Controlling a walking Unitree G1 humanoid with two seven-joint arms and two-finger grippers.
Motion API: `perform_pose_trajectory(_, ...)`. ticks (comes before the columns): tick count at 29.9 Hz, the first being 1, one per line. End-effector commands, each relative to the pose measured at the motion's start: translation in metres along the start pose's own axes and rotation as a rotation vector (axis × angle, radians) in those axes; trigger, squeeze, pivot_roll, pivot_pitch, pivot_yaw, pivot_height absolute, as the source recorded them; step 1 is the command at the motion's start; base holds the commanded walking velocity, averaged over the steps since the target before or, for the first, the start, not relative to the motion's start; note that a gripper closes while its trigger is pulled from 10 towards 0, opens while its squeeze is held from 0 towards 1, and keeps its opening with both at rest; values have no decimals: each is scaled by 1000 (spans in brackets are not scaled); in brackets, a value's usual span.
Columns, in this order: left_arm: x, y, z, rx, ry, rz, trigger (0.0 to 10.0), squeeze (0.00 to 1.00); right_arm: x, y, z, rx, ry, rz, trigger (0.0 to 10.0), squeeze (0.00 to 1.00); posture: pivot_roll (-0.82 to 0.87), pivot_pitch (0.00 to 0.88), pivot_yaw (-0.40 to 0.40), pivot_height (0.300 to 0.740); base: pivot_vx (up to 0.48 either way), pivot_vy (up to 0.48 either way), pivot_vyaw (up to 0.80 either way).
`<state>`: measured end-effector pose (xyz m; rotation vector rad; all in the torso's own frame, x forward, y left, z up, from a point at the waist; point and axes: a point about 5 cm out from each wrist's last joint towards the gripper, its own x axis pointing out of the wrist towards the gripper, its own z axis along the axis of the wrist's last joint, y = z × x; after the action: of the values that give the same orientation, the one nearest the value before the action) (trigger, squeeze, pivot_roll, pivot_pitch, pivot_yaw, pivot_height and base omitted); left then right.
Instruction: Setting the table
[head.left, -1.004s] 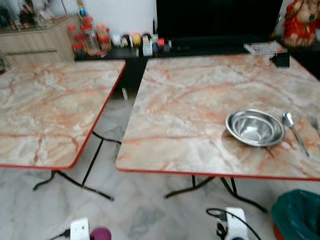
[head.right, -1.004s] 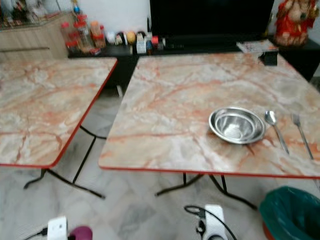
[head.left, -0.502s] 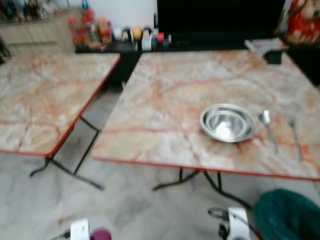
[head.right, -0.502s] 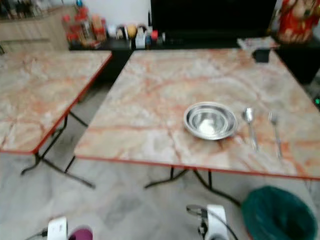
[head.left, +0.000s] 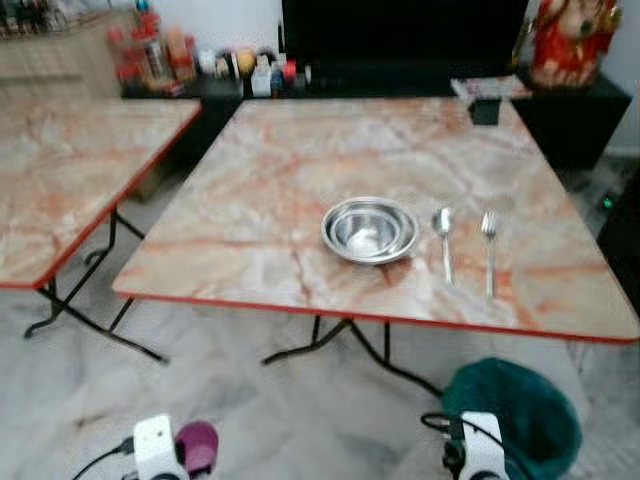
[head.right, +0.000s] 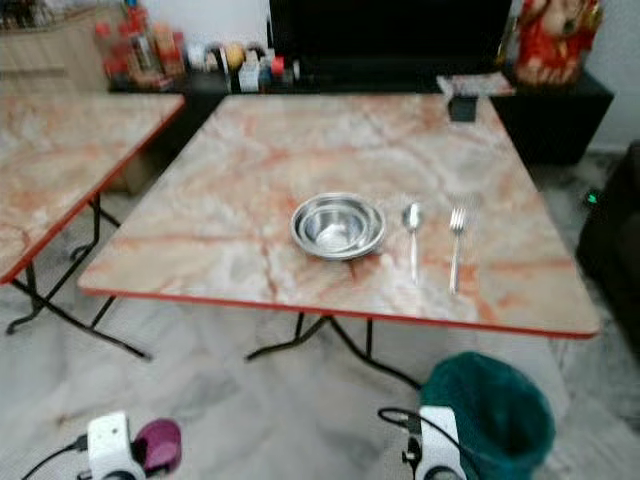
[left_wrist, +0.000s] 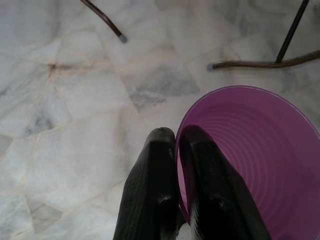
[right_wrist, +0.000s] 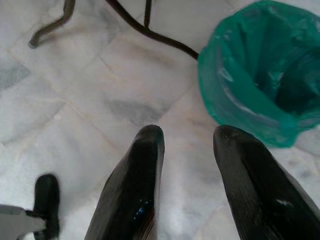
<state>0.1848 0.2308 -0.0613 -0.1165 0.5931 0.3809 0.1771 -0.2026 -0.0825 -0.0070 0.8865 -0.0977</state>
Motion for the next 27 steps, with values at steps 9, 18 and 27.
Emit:
perform_pose_trajectory(9, -20, 53, 128, -5, -662, 374, 10000, 0, 1, 9, 1, -29, 5, 41, 10000, 0, 103, 58, 2, 740, 0, 0, 0)
perform_pose_trajectory(18, -49, 14, 259, -128, -1043, 58, 10000, 0, 2, 11, 5, -29, 0, 44, 10000, 0, 102, 48, 5, 740, 0, 0, 0)
perform_pose_trajectory(27, -58, -50, 307, -295, -971, -377, 10000, 0, 2, 16, 4, 1, -3, 37, 10000, 0, 82, 40, 35, 740, 0, 0, 0)
